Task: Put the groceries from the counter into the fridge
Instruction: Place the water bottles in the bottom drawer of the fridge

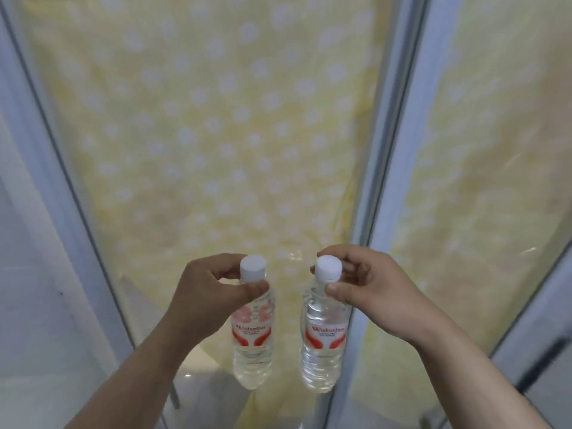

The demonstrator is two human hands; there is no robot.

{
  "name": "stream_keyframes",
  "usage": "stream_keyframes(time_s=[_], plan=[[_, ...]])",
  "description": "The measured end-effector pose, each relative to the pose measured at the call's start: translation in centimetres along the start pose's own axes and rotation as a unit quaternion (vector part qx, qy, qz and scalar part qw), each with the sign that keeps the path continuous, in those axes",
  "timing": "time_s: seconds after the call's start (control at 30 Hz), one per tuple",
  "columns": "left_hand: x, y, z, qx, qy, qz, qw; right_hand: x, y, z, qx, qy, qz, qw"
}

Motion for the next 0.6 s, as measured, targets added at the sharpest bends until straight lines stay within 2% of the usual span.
stream_keyframes(time_s=[0.3, 0.6], plan=[[-1.5, -13.7, -5.5, 0.043, -0.056, 0.142, 0.987, 7.2, 11.3, -0.5, 0.031, -0.016, -0.115, 0.993], [-2.0, -25.8, -10.6, 0.111, -0.082, 0.267, 0.954, 15.8, 19.9, -1.0, 0.073, -0.086, -0.266, 0.957]])
Point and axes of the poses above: each hand's wrist, its own x-axis away from the middle knuckle, its own y-axis out of the back of the hand, z = x × y, the point moved 10 cm from there along -x, towards the middle knuckle, and after that the axes turned 2 degrees about z, right-handed, at the moved point
